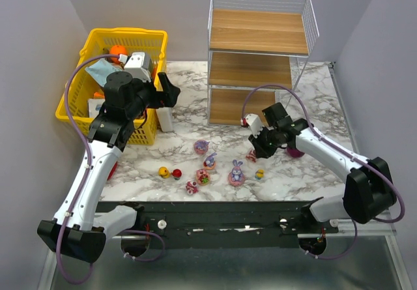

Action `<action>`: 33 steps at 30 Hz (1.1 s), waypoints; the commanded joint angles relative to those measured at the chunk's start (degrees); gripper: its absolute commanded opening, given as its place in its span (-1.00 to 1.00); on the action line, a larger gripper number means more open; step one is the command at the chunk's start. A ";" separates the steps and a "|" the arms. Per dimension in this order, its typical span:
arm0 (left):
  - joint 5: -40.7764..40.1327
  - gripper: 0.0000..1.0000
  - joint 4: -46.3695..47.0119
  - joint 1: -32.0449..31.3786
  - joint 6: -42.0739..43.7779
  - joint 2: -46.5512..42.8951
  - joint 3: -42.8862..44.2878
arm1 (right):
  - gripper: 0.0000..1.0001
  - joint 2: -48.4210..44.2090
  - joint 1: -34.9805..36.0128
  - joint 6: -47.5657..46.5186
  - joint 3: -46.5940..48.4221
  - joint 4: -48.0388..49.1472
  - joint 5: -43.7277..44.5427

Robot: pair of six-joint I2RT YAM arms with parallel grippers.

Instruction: Place and organize the plastic toys onto the shelf

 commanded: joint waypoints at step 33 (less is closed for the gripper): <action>0.37 0.98 0.33 0.00 0.28 -3.22 -3.28 | 1.00 -25.03 0.62 46.65 -11.11 9.38 1.51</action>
